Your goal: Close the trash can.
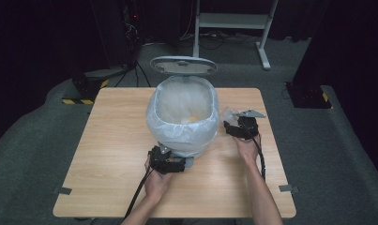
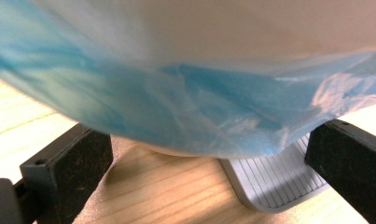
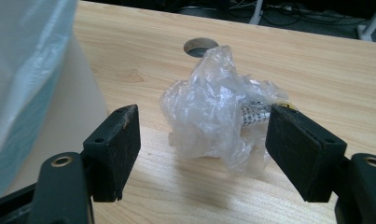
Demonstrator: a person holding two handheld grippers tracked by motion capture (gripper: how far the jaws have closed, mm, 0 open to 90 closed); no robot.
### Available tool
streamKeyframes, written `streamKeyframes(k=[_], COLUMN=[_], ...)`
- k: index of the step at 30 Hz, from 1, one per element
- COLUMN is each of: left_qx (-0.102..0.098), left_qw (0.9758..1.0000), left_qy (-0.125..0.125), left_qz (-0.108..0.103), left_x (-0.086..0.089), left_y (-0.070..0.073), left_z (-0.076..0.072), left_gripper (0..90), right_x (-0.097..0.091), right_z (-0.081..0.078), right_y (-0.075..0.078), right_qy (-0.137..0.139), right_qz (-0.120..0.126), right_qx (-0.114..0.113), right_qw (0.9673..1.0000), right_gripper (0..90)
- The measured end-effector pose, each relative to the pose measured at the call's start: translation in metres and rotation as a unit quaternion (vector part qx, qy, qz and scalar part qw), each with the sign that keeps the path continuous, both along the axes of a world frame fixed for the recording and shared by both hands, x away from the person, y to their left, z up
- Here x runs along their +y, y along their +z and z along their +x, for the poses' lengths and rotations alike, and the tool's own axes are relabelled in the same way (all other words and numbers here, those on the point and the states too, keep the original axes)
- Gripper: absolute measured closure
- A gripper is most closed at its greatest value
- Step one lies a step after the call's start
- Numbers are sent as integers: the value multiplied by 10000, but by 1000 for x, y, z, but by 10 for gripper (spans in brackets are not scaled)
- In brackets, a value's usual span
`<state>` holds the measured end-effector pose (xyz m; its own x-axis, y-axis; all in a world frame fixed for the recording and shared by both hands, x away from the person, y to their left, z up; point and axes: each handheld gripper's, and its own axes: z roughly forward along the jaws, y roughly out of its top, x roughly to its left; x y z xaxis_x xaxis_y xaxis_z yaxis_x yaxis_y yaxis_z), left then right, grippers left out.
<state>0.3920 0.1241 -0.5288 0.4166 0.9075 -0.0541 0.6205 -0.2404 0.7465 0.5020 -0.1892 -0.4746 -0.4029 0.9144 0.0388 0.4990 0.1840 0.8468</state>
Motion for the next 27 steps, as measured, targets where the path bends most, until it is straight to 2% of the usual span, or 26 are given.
streamKeyframes(k=[8, 10, 14, 16, 20, 22, 27], left_qx=[0, 0, -4, -4, -4, -5, -3], left_qw=[10000, 10000, 10000, 10000, 10000, 10000, 10000], left_qy=[-1, -1, -1, -2, -1, 3, 3], left_qz=[3, 3, 5, 9, 10, 10, 7], left_x=[0, 0, 0, 0, 0, 0, 0], left_y=[0, 0, 0, 0, 0, 0, 0], left_z=[0, 0, 0, 0, 0, 0, 0], left_gripper=[11, 11, 11, 12, 12, 12, 12], right_x=[2, 4, 10, 12, 16, 16, 17], right_z=[5, 8, 11, 16, 21, 25, 32], right_y=[-5, -3, 6, 7, 7, 5, 3], right_qy=[-60, -30, -38, -39, -81, -107, -168], right_qz=[18, 23, -15, -51, -108, -114, -125], right_qx=[62, 127, 2, 109, 60, 190, 269], right_qw=[10000, 9999, 10000, 9999, 9999, 9997, 9994], right_gripper=[257, 250, 253, 250, 255, 249, 253])
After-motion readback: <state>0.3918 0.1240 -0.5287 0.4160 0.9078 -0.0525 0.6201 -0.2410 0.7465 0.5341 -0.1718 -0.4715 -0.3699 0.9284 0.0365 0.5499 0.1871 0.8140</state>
